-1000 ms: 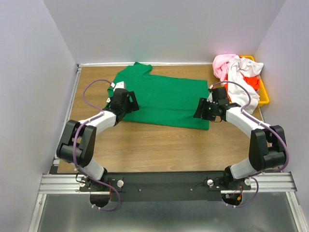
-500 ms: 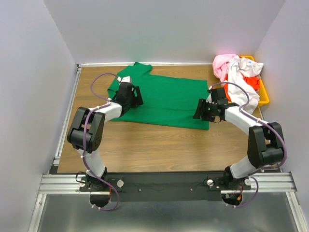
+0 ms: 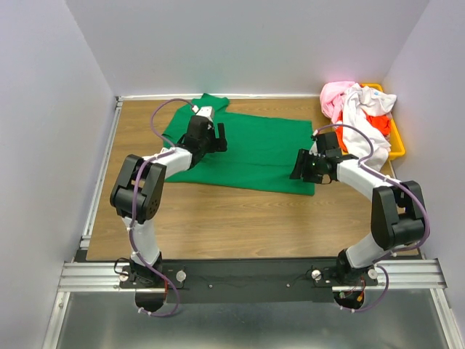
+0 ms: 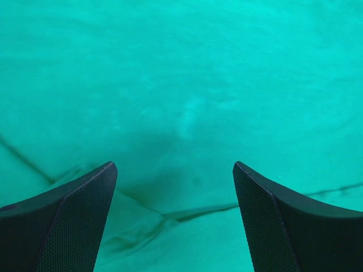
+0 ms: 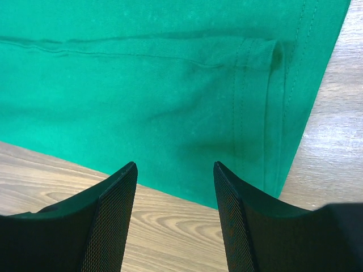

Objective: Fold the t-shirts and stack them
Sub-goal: Fold the tshirt

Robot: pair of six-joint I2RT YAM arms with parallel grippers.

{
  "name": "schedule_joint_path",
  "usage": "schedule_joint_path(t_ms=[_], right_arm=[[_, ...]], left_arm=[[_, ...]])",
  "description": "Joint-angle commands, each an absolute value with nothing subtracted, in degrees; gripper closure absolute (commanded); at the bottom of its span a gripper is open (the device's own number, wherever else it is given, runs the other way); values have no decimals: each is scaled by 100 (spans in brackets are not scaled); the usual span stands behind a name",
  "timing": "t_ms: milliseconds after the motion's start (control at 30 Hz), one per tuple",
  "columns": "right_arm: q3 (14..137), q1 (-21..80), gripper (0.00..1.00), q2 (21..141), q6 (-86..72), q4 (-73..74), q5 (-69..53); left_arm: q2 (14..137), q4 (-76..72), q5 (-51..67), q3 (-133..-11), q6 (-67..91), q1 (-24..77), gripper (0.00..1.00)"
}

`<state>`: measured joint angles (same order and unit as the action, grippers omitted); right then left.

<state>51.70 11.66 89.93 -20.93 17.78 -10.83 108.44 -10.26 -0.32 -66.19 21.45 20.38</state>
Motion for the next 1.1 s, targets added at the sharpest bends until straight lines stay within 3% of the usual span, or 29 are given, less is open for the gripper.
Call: schedule_joint_path(t_ms=[0,133,300,600,1067], right_arm=[[5326,1195,36,9088,-2083,1679,-1151],[5309,1204,37,9140,-2092,1591,-1292],[5265,1213,37,9202,-2118,1486,-1476],[5194,1239,37,9132,-2118,1389,-1591],[5150,1239,37,9149,-2092,1362,-1582]], left_arm=[[10592,-1222,-200,-6540,2179,2092,9],[10450,-381,-1578,-6697,2408,2100,11],[10555,209,-2406,-6794,2390,2101,12],[11127,220,-2320,-7277,2136,2092,14],[11593,659,-2479,-7778,1987,2092,34]])
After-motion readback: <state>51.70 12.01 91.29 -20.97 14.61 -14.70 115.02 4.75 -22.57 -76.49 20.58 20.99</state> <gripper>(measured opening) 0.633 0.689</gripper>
